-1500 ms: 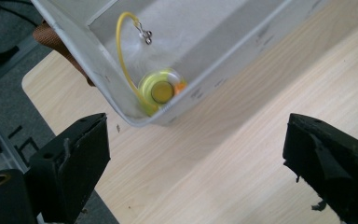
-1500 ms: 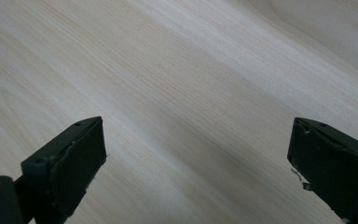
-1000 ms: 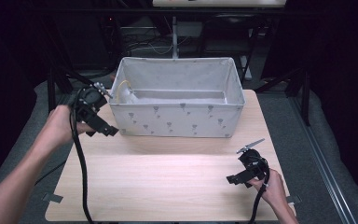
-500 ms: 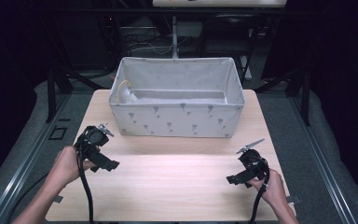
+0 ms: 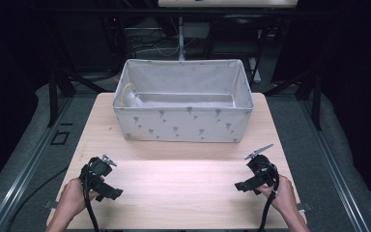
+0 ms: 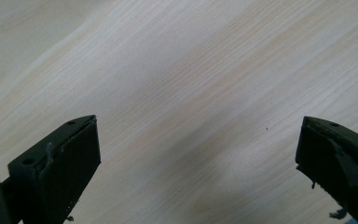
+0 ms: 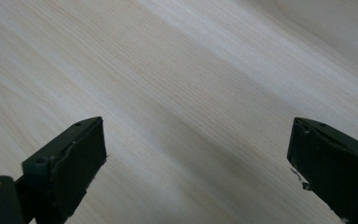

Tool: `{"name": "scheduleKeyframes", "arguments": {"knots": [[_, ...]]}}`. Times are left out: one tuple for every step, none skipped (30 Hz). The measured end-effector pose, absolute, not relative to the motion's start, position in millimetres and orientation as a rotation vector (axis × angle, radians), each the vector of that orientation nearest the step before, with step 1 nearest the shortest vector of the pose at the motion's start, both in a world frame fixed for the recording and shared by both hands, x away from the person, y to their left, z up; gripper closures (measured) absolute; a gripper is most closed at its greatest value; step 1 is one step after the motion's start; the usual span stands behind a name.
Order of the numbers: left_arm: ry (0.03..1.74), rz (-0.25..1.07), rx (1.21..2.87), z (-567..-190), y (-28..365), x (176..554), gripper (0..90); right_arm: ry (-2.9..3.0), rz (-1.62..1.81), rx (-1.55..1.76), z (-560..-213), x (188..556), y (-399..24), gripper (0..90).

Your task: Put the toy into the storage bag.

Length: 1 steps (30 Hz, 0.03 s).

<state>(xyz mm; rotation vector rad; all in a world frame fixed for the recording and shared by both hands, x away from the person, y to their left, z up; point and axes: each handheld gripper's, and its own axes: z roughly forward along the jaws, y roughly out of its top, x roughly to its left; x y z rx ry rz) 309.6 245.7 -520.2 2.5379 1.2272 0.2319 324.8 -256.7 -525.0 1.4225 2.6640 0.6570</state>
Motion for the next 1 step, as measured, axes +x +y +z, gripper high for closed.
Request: {"name": "scheduleKeyframes", "arguments": {"knots": [[1.228,0.235,2.533,-523.5,246.7,308.6,0.1,2.670,0.660,1.419,-525.1,324.9,-256.6,3.9]]}}
